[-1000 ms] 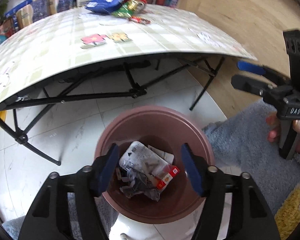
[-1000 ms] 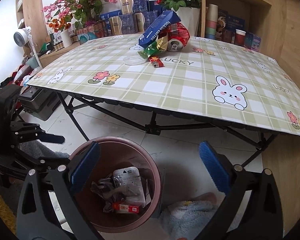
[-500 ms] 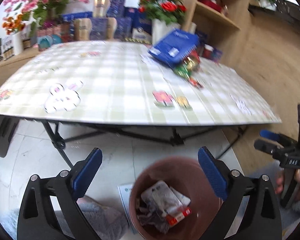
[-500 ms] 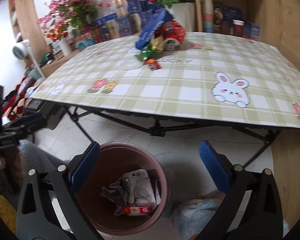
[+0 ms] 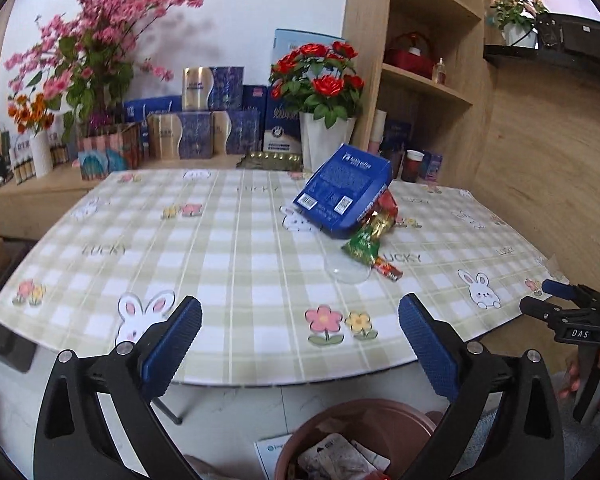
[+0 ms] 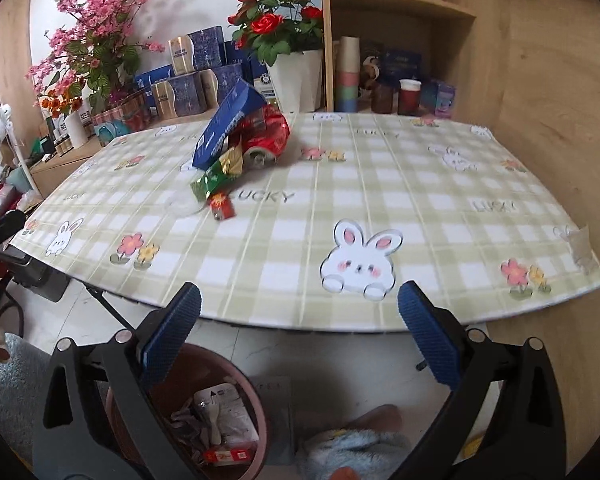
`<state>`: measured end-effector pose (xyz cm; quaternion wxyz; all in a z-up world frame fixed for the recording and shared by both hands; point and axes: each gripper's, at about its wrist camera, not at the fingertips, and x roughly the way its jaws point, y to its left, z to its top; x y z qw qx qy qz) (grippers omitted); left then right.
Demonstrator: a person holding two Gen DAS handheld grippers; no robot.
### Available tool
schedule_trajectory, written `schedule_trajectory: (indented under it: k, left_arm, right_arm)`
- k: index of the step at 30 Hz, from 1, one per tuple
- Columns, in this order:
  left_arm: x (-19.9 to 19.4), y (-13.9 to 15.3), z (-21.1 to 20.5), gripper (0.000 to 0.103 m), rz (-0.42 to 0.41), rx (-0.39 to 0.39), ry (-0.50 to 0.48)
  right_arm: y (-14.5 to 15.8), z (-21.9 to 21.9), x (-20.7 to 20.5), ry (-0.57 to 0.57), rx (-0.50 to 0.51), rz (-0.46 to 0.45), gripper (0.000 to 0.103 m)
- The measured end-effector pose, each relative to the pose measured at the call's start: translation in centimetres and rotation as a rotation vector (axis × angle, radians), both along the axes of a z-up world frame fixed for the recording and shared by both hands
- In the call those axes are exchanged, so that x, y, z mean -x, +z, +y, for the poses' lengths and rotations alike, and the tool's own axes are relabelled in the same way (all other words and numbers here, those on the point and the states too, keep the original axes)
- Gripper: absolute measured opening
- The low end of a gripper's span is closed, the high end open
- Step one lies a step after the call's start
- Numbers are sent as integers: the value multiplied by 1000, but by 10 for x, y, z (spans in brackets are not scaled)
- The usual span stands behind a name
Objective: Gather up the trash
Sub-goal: 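Reach the left tool to the clear plastic lid while the right tool reaches the red snack box, then grasp the clear lid with the left tool while the right tool grasps the red snack box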
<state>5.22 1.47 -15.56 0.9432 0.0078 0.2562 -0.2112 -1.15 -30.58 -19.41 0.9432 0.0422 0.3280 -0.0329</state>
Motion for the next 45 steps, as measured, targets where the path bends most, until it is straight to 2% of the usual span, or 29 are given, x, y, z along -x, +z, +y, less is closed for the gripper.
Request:
schedule_trajectory:
  k: [2, 4, 8, 16, 19, 21, 25, 26, 27, 31, 32, 36, 43, 44, 45]
  left_arm:
    - [-3, 6, -5, 96, -22, -6, -13]
    - [-7, 9, -8, 97, -30, -4, -19]
    - [-17, 9, -14, 96, -15, -10, -23]
    - [-39, 0, -20, 96, 10, -82, -44]
    - [-52, -5, -20, 96, 23, -94, -28]
    - [-62, -7, -20, 96, 33, -89, -17]
    - [-74, -11, -27, 96, 49, -85, -27]
    - [-76, -12, -29, 96, 53, -89, -33]
    - [-80, -14, -32, 96, 58, -91, -40]
    - [-88, -20, -40, 96, 79, -91, -57]
    - [-89, -21, -41, 96, 83, -91, -59]
    - [-95, -26, -46, 96, 108, -91, -73]
    - [-104, -34, -54, 96, 140, -99, -97]
    - [-105, -35, -55, 96, 144, -99, -101]
    - [-106, -37, -57, 96, 149, -98, -103]
  right_arm:
    - [5, -2, -4, 17, -9, -16, 97]
    - [7, -5, -11, 39, -58, -20, 97]
    - [8, -4, -21, 45, -95, -45, 97]
    - [-9, -3, -71, 88, -173, 28, 97]
    - [-18, 3, -96, 30, -90, 97, 97]
    - [-25, 6, -116, 55, -100, 136, 97]
    - [-27, 23, -147, 122, -29, 145, 97]
    - [-27, 26, -152, 144, -31, 152, 93]
    - [-29, 32, -161, 175, -34, 166, 82]
    - [-39, 52, -187, 253, -18, 236, 65]
    - [-42, 56, -192, 267, -11, 253, 57]
    - [-52, 70, -208, 286, 28, 299, 41]
    - [-55, 73, -227, 262, 19, 291, 41]
    - [-55, 74, -228, 265, 20, 290, 39]
    - [-55, 75, -229, 281, 17, 287, 33]
